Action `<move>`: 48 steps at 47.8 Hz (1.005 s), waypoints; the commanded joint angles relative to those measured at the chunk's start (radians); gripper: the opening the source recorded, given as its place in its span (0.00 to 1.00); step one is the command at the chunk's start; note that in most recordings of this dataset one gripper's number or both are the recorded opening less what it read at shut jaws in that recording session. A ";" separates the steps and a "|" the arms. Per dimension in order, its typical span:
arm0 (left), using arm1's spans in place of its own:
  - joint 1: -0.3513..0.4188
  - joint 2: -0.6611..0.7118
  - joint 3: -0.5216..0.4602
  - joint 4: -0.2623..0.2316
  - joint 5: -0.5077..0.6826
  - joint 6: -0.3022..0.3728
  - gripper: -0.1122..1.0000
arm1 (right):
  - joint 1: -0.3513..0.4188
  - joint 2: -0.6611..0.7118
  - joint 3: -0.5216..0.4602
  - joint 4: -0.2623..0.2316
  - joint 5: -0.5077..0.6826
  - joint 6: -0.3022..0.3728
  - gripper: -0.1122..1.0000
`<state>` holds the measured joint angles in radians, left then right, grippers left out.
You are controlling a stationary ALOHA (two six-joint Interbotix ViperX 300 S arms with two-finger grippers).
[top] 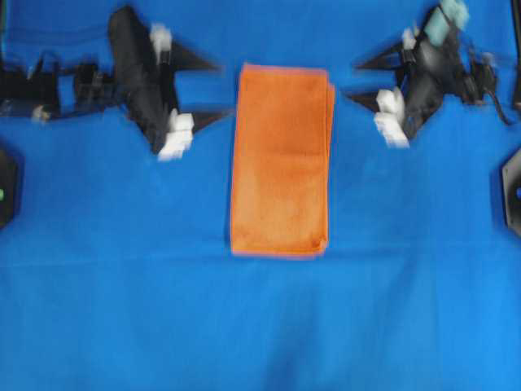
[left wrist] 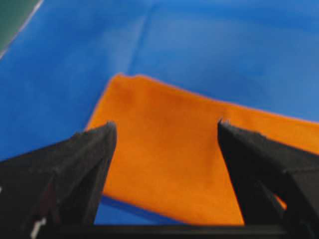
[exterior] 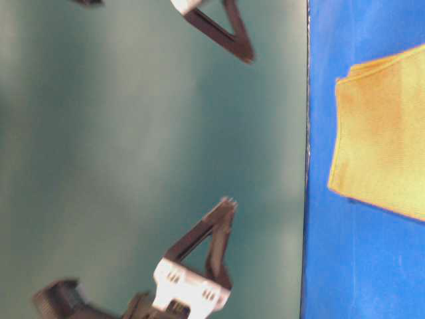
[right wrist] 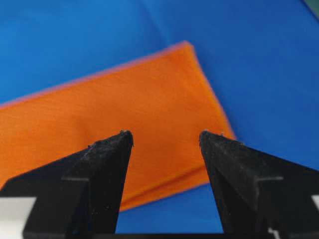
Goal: Fold the orange towel.
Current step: 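Move both grippers to the far corners of the towel strip and grasp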
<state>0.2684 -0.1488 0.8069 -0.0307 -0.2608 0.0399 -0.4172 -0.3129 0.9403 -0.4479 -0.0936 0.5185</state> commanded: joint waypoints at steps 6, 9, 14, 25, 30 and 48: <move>0.064 0.152 -0.061 -0.002 -0.086 -0.002 0.79 | -0.071 0.184 -0.087 -0.026 -0.015 -0.003 0.65; 0.086 0.222 -0.078 -0.002 -0.121 -0.003 0.79 | -0.084 0.241 -0.101 -0.026 -0.034 -0.003 0.65; 0.110 0.295 -0.100 -0.002 -0.150 -0.011 0.79 | -0.095 0.311 -0.120 -0.023 -0.064 -0.003 0.65; 0.143 0.410 -0.152 0.000 -0.167 -0.011 0.79 | -0.110 0.430 -0.138 -0.009 -0.080 0.002 0.65; 0.152 0.449 -0.167 -0.002 -0.161 -0.012 0.78 | -0.109 0.436 -0.135 0.000 -0.078 0.003 0.64; 0.153 0.486 -0.181 -0.002 -0.132 -0.015 0.15 | -0.095 0.439 -0.146 -0.026 -0.089 -0.003 0.25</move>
<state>0.4188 0.3497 0.6427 -0.0322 -0.3896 0.0261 -0.5108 0.1365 0.8115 -0.4648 -0.1733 0.5185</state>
